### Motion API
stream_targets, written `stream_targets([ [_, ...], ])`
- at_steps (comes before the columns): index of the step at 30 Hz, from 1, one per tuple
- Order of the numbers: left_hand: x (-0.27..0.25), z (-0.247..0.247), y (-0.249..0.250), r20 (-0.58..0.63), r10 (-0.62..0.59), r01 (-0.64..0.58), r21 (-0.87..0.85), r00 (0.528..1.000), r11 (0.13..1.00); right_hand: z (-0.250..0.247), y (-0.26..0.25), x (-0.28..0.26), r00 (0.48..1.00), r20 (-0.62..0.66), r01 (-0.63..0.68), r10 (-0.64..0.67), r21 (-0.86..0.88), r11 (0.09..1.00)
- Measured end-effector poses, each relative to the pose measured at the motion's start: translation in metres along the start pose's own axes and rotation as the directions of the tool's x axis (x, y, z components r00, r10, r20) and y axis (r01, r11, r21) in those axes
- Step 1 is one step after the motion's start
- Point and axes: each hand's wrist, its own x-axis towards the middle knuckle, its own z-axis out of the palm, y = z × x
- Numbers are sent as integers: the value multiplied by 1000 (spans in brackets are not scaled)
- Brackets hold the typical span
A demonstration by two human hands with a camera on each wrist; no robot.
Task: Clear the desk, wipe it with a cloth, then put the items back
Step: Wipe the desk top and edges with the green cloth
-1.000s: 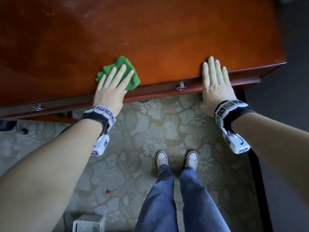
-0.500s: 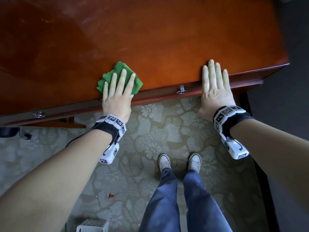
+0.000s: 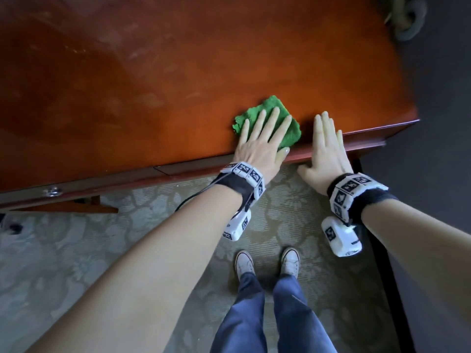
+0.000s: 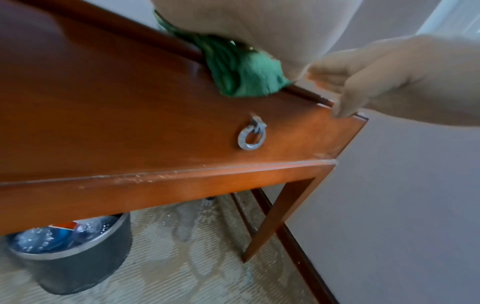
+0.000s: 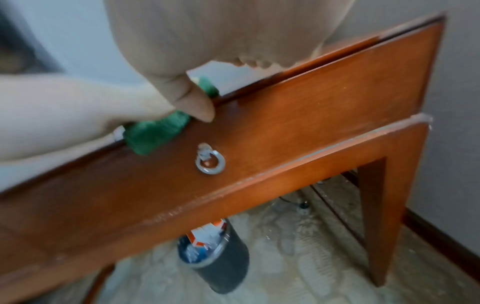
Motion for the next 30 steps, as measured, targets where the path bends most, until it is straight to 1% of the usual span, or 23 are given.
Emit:
stream_targets([
  [1, -3, -5, -9, -8, 15, -16, -30, 1000, 999, -4, -6, -2, 997, -76, -18, 24, 80, 997],
  [2, -6, -12, -21, -23, 13, -14, -41, 1000, 999, -7, -15, -5, 991, -135, -5, 21, 117, 993],
  [3, -11, -17, -36, -40, -13, 11, -38, 999, 999, -10, -26, -8, 988, -152, 40, -21, 124, 991],
  [4, -16, -21, -53, -49, -57, 56, -35, 997, 998, -10, -39, -8, 988, -126, 105, -90, 119, 987],
  [6, -24, -31, -88, -25, -177, 176, -50, 984, 983, -5, -70, -2, 975, -14, 223, -223, 82, 971],
  [7, -27, -36, -104, 9, -240, 240, -56, 971, 969, -2, -84, 2, 970, 41, 238, -241, 59, 969],
  [9, -31, -42, -131, 73, -326, 329, -31, 943, 944, 7, -102, 12, 978, 134, 160, -162, 27, 987],
  [11, -33, -43, -148, 120, -348, 350, 5, 930, 937, 15, -108, 16, 976, 202, 84, -78, -23, 996],
  [15, -22, -41, -156, 115, -364, 364, 21, 924, 931, 11, -98, 30, 964, 261, 80, -52, -99, 992],
  [17, -9, -44, -154, 125, -391, 395, -8, 912, 919, 2, -85, 53, 965, 262, 34, -7, -97, 995],
  [20, 11, -52, -160, 153, -407, 416, -27, 900, 909, -16, -54, 99, 972, 194, -123, 132, -57, 991],
  [23, 25, -59, -176, 179, -393, 398, 9, 902, 917, -40, -19, 143, 951, 181, -247, 250, -36, 968],
  [25, 33, -64, -185, 201, -378, 377, 43, 904, 925, -52, -9, 164, 938, 189, -288, 290, -38, 957],
  [27, 42, -69, -192, 232, -379, 376, 58, 896, 925, -56, -12, 175, 934, 181, -304, 307, -45, 952],
  [29, 57, -74, -197, 254, -395, 395, 53, 883, 917, -56, -22, 183, 937, 177, -292, 300, -68, 954],
  [30, 65, -76, -199, 268, -407, 412, 42, 873, 910, -56, -29, 184, 944, 183, -265, 275, -78, 961],
])
